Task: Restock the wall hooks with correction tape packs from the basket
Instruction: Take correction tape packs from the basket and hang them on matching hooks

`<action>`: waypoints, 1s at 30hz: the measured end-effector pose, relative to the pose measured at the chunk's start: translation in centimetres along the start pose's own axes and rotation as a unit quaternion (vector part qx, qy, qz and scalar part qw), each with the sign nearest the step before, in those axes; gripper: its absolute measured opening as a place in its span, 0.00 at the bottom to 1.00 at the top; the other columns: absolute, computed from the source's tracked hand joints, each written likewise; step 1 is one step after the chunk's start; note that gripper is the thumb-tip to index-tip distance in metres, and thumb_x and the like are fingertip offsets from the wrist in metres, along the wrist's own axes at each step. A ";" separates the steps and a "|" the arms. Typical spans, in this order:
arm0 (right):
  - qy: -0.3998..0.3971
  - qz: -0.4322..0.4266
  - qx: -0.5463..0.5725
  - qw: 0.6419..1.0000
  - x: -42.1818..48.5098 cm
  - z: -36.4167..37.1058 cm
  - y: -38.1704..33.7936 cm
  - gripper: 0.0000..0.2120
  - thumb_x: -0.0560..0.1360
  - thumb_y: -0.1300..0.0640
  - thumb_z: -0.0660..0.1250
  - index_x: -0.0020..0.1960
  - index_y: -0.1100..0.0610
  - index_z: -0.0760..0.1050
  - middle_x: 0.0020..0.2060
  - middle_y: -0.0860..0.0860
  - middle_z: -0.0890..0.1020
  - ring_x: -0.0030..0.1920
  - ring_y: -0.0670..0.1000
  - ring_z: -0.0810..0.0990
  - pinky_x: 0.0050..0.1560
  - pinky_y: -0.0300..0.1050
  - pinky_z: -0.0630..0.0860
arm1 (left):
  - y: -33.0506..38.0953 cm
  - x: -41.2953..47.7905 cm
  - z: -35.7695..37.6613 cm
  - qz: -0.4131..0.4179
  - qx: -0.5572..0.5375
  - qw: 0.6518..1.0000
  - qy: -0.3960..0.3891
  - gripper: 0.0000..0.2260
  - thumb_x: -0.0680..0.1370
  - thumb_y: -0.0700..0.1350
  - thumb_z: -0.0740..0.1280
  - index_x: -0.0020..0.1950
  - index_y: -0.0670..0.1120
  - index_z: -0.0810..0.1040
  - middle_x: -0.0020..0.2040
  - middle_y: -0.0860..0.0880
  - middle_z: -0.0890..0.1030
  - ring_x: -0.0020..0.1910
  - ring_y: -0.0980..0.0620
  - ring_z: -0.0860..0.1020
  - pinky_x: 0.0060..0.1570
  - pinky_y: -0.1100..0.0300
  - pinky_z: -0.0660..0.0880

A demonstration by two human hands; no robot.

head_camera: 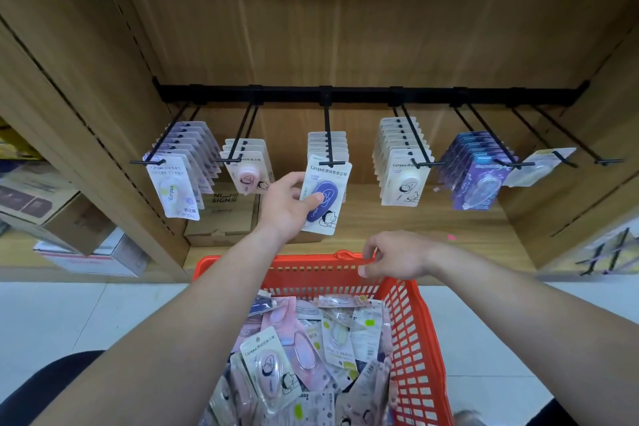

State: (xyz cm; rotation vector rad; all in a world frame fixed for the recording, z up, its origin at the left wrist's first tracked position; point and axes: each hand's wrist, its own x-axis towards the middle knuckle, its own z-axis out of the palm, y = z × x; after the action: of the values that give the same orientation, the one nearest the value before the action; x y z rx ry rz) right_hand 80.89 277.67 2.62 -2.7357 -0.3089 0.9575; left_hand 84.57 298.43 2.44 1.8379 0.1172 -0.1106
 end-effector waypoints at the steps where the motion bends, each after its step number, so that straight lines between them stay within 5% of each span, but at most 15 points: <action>1: 0.000 0.002 0.000 1.000 0.0 0.0 0.0 0.23 0.79 0.39 0.68 0.66 0.53 0.76 0.59 0.50 0.83 0.58 0.52 0.81 0.59 0.47 0.76 | -0.1 0.0 0.0 0.001 -0.005 1.000 -0.001 0.12 0.79 0.41 0.73 0.60 0.52 0.79 0.51 0.49 0.86 0.48 0.51 0.86 0.46 0.46 0.85; 6: -0.004 0.012 -0.016 1.000 -0.2 0.3 0.4 0.24 0.79 0.38 0.67 0.67 0.52 0.76 0.60 0.49 0.81 0.59 0.52 0.79 0.62 0.50 0.77 | -1.0 0.0 0.0 0.006 -0.013 1.000 0.000 0.15 0.80 0.42 0.72 0.66 0.51 0.78 0.50 0.52 0.86 0.46 0.56 0.86 0.42 0.53 0.85; 14: 0.009 0.020 -0.010 1.000 0.1 1.0 0.2 0.22 0.79 0.38 0.67 0.66 0.52 0.76 0.60 0.49 0.81 0.58 0.53 0.79 0.61 0.50 0.77 | -0.3 2.5 1.3 -0.007 -0.004 1.000 0.030 0.12 0.80 0.44 0.72 0.62 0.53 0.82 0.50 0.52 0.87 0.46 0.50 0.87 0.48 0.46 0.85; 17: 0.018 0.018 -0.020 0.999 0.2 2.5 -0.1 0.23 0.79 0.39 0.66 0.68 0.50 0.74 0.61 0.48 0.80 0.61 0.53 0.79 0.62 0.50 0.76 | -0.9 1.9 0.6 -0.014 0.064 0.997 0.040 0.18 0.80 0.48 0.72 0.69 0.50 0.78 0.61 0.51 0.85 0.55 0.52 0.84 0.59 0.53 0.80; 20: 0.015 0.014 -0.052 0.998 0.3 4.7 -0.2 0.24 0.79 0.41 0.66 0.71 0.51 0.71 0.62 0.50 0.80 0.63 0.54 0.79 0.61 0.49 0.75 | -2.3 -0.8 -1.1 -0.028 0.143 0.988 0.054 0.29 0.79 0.52 0.72 0.78 0.47 0.68 0.69 0.49 0.79 0.67 0.49 0.78 0.68 0.50 0.74; 27: 0.025 0.028 0.007 0.999 2.5 13.7 -0.7 0.30 0.80 0.45 0.65 0.78 0.54 0.63 0.72 0.57 0.74 0.71 0.59 0.74 0.68 0.53 0.73 | -11.4 -9.3 -4.1 -0.109 0.195 0.974 -0.037 0.15 0.78 0.48 0.73 0.62 0.48 0.76 0.51 0.48 0.82 0.51 0.46 0.81 0.53 0.54 0.77; 30: 0.018 0.027 0.126 0.991 3.7 17.8 -1.4 0.29 0.82 0.49 0.65 0.79 0.56 0.62 0.69 0.57 0.76 0.65 0.58 0.78 0.58 0.47 0.74 | -16.3 -12.4 -5.7 -0.160 0.239 0.956 -0.053 0.15 0.77 0.45 0.73 0.62 0.46 0.77 0.52 0.48 0.80 0.50 0.49 0.79 0.47 0.61 0.71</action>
State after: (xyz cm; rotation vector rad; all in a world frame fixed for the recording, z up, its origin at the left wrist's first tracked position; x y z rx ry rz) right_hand 72.35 282.50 -12.71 -2.5374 -0.0991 0.8916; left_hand 70.14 307.93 -9.93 2.2775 0.3375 -0.5017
